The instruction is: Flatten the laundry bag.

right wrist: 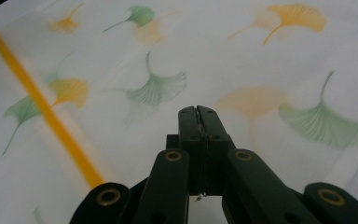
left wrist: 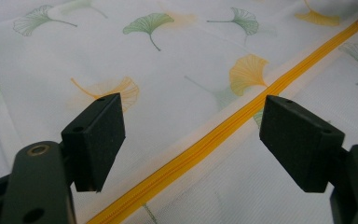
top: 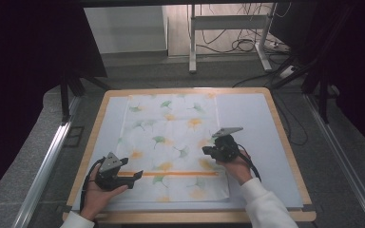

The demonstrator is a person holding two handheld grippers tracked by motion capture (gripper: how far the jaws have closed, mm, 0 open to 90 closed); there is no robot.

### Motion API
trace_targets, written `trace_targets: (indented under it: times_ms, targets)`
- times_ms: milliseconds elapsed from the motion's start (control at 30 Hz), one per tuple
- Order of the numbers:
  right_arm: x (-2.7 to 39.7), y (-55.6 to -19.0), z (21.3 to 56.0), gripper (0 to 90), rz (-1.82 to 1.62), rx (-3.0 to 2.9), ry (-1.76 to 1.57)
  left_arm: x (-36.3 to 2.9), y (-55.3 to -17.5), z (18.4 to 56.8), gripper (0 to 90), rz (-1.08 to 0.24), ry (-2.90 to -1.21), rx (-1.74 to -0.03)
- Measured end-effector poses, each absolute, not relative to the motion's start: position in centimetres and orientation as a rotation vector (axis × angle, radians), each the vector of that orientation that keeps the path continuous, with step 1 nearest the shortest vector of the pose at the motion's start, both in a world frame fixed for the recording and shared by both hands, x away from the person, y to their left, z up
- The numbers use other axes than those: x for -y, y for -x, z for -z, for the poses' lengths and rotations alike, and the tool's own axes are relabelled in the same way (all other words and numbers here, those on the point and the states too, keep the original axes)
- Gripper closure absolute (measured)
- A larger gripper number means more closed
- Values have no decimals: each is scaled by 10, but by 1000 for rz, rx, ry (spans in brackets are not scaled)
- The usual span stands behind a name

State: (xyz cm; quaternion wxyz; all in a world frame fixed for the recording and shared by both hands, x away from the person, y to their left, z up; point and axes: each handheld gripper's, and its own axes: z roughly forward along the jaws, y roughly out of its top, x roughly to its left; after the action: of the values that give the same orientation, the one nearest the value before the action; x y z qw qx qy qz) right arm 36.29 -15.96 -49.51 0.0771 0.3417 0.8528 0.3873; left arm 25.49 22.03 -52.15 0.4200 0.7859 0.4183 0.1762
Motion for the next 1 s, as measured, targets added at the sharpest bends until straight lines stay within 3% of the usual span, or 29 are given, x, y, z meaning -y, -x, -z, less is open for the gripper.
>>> trace_targets:
  times_ms: [433, 1000]
  targets:
    - [187, -293, 496, 885, -1220, -2578, -986, -216, -255, 522, 222, -449, -1976, -1054]
    - [202, -263, 516, 881, -1130, -2638, -1023, -190, -260, 519, 226, -459, -1997, -1000]
